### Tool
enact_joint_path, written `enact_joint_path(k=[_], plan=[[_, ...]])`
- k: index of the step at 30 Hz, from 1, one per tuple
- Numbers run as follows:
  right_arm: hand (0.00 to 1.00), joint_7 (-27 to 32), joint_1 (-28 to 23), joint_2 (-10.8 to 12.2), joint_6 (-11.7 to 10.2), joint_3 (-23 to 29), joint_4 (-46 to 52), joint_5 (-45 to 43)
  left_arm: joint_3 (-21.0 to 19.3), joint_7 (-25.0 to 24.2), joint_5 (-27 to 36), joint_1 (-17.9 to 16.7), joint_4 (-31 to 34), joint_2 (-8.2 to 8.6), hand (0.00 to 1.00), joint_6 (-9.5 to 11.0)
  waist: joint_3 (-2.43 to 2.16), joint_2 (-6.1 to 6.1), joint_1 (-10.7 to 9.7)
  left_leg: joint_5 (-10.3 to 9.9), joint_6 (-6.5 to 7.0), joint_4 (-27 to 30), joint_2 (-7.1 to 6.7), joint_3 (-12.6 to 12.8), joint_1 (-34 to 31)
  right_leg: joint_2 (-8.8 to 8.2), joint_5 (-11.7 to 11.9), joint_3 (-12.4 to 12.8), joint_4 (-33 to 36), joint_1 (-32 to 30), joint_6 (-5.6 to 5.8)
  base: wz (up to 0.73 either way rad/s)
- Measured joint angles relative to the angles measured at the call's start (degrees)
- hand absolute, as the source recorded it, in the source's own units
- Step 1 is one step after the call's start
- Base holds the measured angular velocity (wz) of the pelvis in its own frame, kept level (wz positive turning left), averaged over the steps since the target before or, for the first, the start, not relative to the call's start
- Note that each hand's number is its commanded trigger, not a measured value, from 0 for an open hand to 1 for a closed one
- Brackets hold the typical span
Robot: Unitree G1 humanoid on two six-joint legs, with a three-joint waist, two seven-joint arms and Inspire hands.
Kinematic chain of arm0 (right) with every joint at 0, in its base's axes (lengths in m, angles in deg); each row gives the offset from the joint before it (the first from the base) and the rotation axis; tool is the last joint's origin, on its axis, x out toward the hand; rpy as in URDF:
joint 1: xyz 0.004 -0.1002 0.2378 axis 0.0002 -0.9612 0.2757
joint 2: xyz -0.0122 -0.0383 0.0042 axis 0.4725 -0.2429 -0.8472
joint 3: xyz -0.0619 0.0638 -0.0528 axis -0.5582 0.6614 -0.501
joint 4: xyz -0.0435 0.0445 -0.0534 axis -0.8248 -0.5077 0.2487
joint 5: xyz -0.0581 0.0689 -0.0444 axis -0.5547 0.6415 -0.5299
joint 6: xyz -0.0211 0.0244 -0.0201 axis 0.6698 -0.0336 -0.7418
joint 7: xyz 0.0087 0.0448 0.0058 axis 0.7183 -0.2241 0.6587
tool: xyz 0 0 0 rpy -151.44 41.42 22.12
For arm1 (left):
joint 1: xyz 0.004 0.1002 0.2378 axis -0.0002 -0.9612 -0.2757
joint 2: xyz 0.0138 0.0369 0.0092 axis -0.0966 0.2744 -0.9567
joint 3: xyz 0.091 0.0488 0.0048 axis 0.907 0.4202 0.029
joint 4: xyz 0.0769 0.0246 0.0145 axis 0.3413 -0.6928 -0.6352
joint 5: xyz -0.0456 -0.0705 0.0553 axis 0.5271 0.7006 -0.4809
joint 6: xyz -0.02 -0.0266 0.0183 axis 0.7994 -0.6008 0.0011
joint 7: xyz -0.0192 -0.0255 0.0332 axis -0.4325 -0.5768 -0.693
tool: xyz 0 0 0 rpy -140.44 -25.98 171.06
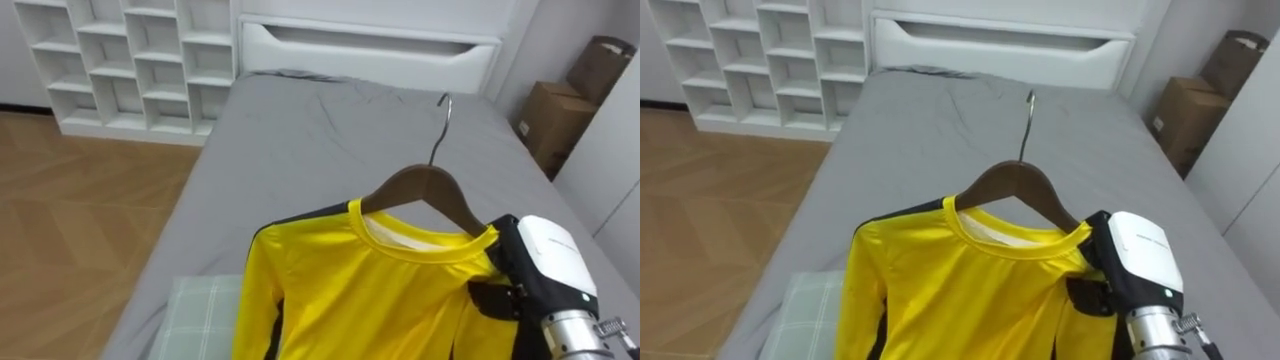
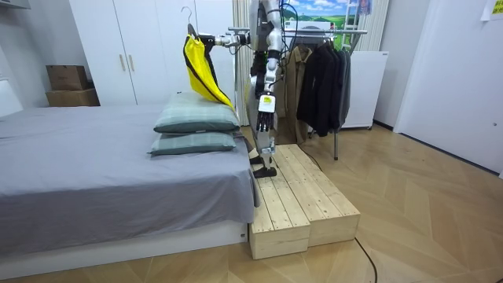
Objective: Hang clothes
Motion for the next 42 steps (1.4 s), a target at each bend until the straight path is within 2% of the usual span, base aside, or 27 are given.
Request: enact_joint_path(k=[3,7,9,11,16,20,21,23,24,25,26,27,28,29,30,31,32,33,34,35,36,37,38,39,40,41,42], plan=[[1.0,-0.04,-0.05,0.63,-0.02,-0.26,0.01,-0.21,-0.03,-0.33,0.03,0.49,0.11,-0.04,0.0,0.02,0.26,0.73,1.4,-0.94,-0.16,-0.15,1.28,5.83,1.14,0.58,0.52,1.11,1.15,-2.01,-0.39,-1.01],[1.0,-1.98,0.97,2.27,0.82,-2.05,0.09,-2.22,-0.05,-0.32,0.05,4.41,-2.14,-0.63,0.0,-0.07,0.54,1.73,4.72,-2.81,-0.95,0.19,3.41,17.24,2.18,0.62,1.88,-7.56,4.07,-5.81,-2.36,-1.44],[1.0,-2.92,1.17,2.82,1.53,-3.77,0.09,-2.83,0.83,-0.32,-0.02,5.68,-2.13,-0.66,0.0,-0.41,0.59,2.15,4.97,-3.58,-1.34,0.34,4.02,21.21,2.84,0.51,2.21,-9.49,4.81,-6.57,-2.88,-1.08],[1.0,-4.15,1.6,3.67,2.29,-5.53,0.1,-2.62,2.25,-0.3,0.0,7.06,-3.16,-0.78,0.0,-1.82,0.64,2.23,5.09,-4.29,-1.86,0.88,4.47,24.83,3.63,0.44,2.0,-9.85,6.58,-7.77,-3.28,-1.02],[1.0,-6.44,3.97,4.81,2.62,-7.24,0.07,-2.35,5.77,-0.44,-0.03,7.72,-4.25,-0.91,0.0,-6.95,0.75,2.26,2.04,-6.62,-3.1,4.86,6.29,29.8,3.66,1.43,1.02,-9.84,8.92,-10.13,-5.01,-0.54],[1.0,-8.2,5.29,5.12,3.01,-8.76,0.09,-2.48,6.1,-0.43,-0.03,7.74,-4.12,-1.62,0.0,-9.13,0.86,2.54,-0.4,-8.56,-4.4,9.19,8.34,31.2,3.51,1.8,-0.78,-11.31,11.01,-10.2,-6.7,-0.2],[1.0,-8.58,5.34,5.3,3.47,-9.38,0.09,-2.67,6.08,-0.33,-0.03,7.99,-3.92,-1.71,0.0,-10.24,0.82,2.51,-1.74,-9.25,-5.02,12.25,9.33,31.31,3.06,2.0,-2.37,-10.9,12.08,-10.35,-7.19,-0.14],[1.0,-8.99,5.47,5.49,4.31,-10.81,0.04,-2.63,6.04,-0.18,-0.18,8.22,-3.68,-1.91,0.0,-11.4,0.67,2.13,-1.14,-8.63,-5.52,22.18,11.32,29.27,-0.1,4.17,-3.33,-5.17,13.12,-11.05,-7.17,-0.59],[1.0,-9.24,5.6,5.55,4.27,-11.46,-0.04,-2.66,5.97,-0.18,-0.19,8.22,-3.68,-1.58,0.0,-12.54,0.73,2.3,-0.56,-6.16,-5.73,28.88,11.63,22.96,-3.3,5.71,-2.85,-0.65,13.26,-10.98,-7.79,-0.78],[1.0,-9.29,5.58,5.79,4.26,-11.47,-0.06,-2.62,5.97,-0.17,-0.18,8.24,-3.68,-1.52,0.0,-12.85,0.73,2.34,-0.84,-4.86,-5.5,30.87,11.07,19.68,-4.8,6.37,-2.47,1.61,13.03,-10.85,-8.0,-0.6],[1.0,-9.27,5.6,6.69,4.67,-11.42,-0.27,-2.37,6.06,-0.11,-0.05,8.68,-3.63,-1.63,0.0,-13.36,0.65,2.09,-1.21,-4.95,-5.6,31.49,8.78,14.43,-6.26,7.17,-2.14,5.27,12.64,-10.78,-8.01,-0.25],[1.0,-9.29,5.61,6.78,5.73,-11.29,-0.96,-2.08,6.71,0.23,-0.05,9.71,-3.59,-1.54,0.0,-13.78,0.74,1.22,-0.7,-5.64,-5.05,29.25,5.02,10.14,-6.33,7.32,-0.93,9.43,12.22,-11.29,-8.17,-0.35],[1.0,-9.31,5.72,6.18,6.41,-11.07,-2.3,-2.0,7.67,0.48,-0.05,10.4,-3.11,-0.93,0.0,-13.89,0.71,0.89,0.89,-5.69,-4.95,24.69,1.87,6.37,-6.2,8.0,0.57,14.6,10.83,-11.36,-7.76,-0.47],[1.0,-9.31,5.74,5.8,6.72,-11.01,-3.02,-1.62,8.12,0.82,-0.05,10.4,-2.09,-0.43,0.0,-14.05,0.68,0.88,2.31,-5.7,-4.88,21.21,0.03,4.08,-6.03,8.54,1.59,17.97,9.85,-11.22,-7.47,-0.7],[1.0,-9.24,5.83,5.02,6.9,-11.3,-4.91,-0.51,8.74,1.37,-0.02,10.41,-0.21,0.59,0.0,-14.28,0.75,0.87,5.04,-5.26,-4.23,12.75,-2.98,0.28,-5.56,9.97,4.06,26.24,6.95,-10.19,-6.51,-0.71],[1.0,-9.37,5.82,4.66,7.37,-11.57,-6.41,-0.47,8.94,1.52,0.25,10.4,1.12,1.55,0.0,-14.41,0.96,0.41,7.56,-2.85,-1.94,3.99,-4.98,-2.7,-4.99,11.31,7.21,36.9,2.37,-7.96,-3.38,-0.74],[1.0,-9.42,5.86,4.53,7.42,-11.71,-7.15,-0.49,9.3,1.54,0.63,10.41,1.63,2.2,0.0,-14.58,0.79,1.23,9.06,-0.41,-1.07,-0.31,-5.21,-3.9,-4.64,12.05,8.66,43.08,-0.84,-6.5,-0.89,-1.04],[1.0,-9.42,6.51,3.04,7.37,-11.52,-6.86,-0.52,10.71,1.75,0.47,10.91,2.26,3.75,0.0,-14.72,0.61,5.4,14.15,5.88,-3.55,-3.59,-1.93,-6.17,-4.63,12.76,3.73,33.76,6.15,-10.65,-1.26,-1.41],[1.0,-9.0,7.7,2.13,6.71,-11.77,-6.02,-0.4,10.91,1.94,-1.05,10.45,3.27,4.27,0.0,-14.7,0.89,5.16,16.33,7.99,-8.46,-1.88,0.25,-5.67,-4.3,5.5,-4.26,16.25,19.41,-18.89,-1.78,-1.32],[1.0,-9.01,9.4,2.38,6.02,-12.46,-6.26,-0.49,10.38,1.97,-2.13,9.49,4.02,4.16,0.0,-14.71,0.86,4.89,15.32,4.94,-9.37,-1.82,-0.57,-6.22,-4.48,6.42,-7.48,16.48,21.15,-20.4,-5.04,-0.57],[1.0,-9.09,9.99,3.06,5.7,-13.57,-6.11,-0.67,8.87,1.65,-2.66,8.96,4.01,4.66,0.0,-15.62,1.02,4.85,11.29,2.59,-7.68,0.26,-0.24,-2.04,-5.49,9.37,-6.96,21.62,22.92,-20.56,-5.61,0.05],[1.0,-9.9,7.64,3.29,6.1,-13.96,-4.39,-0.67,8.18,1.23,-2.44,8.73,3.58,4.54,0.0,-16.79,0.72,5.22,8.31,3.9,-7.02,2.03,0.65,0.42,-4.81,11.18,-4.86,27.07,19.44,-16.54,-5.3,-0.11],[1.0,-10.4,6.83,3.28,6.16,-14.19,-3.52,-0.64,7.73,1.22,-2.25,8.37,2.96,4.36,0.0,-16.98,1.04,4.39,7.7,4.73,-6.56,1.95,1.16,1.06,-3.73,11.71,-4.09,29.18,17.06,-14.39,-4.32,-1.14],[1.0,-11.21,6.94,2.99,6.31,-14.52,-1.26,-0.45,4.77,1.18,-1.84,7.69,1.15,4.39,0.0,-17.11,1.19,4.13,7.42,5.29,-5.9,0.71,1.21,-1.38,-2.3,12.73,-1.47,34.3,12.06,-11.14,-2.99,-1.54],[1.0,-11.1,7.18,2.92,6.37,-14.32,0.43,-0.27,3.26,1.2,-1.84,7.6,0.06,4.37,0.0,-17.15,1.18,4.12,6.64,5.28,-5.58,0.08,0.85,-3.98,-2.22,13.38,-0.31,36.52,9.65,-10.33,-2.24,-1.69],[1.0,-10.3,7.97,2.73,6.31,-13.56,2.65,0.8,1.47,1.2,-1.67,7.6,-1.55,3.71,0.0,-17.16,1.42,3.97,3.9,5.27,-5.54,-0.77,0.86,-6.66,-3.29,14.19,1.02,38.27,6.33,-10.09,-2.08,-0.93],[1.0,-8.85,7.92,2.97,6.44,-11.94,3.15,2.41,1.11,1.19,-1.43,7.44,-1.78,2.09,0.0,-17.17,1.81,3.16,1.51,4.81,-4.81,-0.74,1.22,-6.86,-3.51,14.8,3.52,39.0,5.49,-10.67,-1.76,-0.63]])
